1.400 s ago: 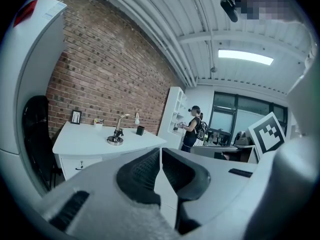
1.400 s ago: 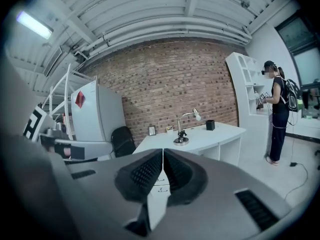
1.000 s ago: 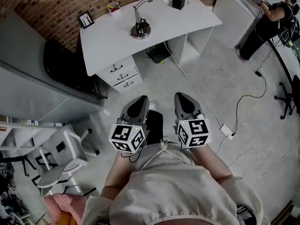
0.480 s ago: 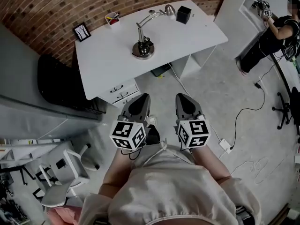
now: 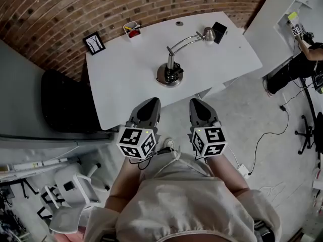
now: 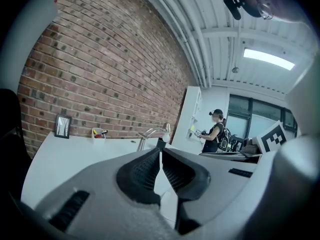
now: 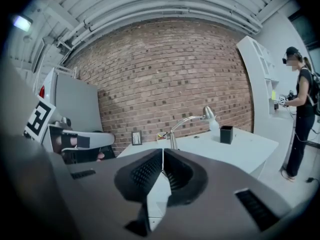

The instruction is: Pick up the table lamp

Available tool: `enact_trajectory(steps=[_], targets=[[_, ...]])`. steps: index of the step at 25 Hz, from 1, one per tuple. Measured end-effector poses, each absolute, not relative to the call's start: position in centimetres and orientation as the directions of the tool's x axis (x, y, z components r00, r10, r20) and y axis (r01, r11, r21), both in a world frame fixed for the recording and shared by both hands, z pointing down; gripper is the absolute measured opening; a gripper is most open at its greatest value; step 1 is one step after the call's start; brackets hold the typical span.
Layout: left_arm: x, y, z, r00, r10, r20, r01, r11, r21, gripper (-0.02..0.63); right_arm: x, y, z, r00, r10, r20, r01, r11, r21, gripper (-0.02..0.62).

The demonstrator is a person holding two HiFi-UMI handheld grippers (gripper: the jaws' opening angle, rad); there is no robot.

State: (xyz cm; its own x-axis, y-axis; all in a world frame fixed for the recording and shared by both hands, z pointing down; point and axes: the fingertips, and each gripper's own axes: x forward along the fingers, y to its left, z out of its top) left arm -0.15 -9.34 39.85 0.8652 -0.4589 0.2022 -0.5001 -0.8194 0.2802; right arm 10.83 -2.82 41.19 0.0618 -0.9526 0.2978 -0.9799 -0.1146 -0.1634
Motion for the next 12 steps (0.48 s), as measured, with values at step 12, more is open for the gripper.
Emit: enact_trajectory(steps=[12], targets=[[0.5, -16.9, 43.2, 0.785, -0.560, 0.264, -0.619, -0.706, 0.344, 0.029, 13.0, -12.2, 43.4, -0.059, -0.933, 0.354, -0.985, -0.003, -0.171, 0.029]])
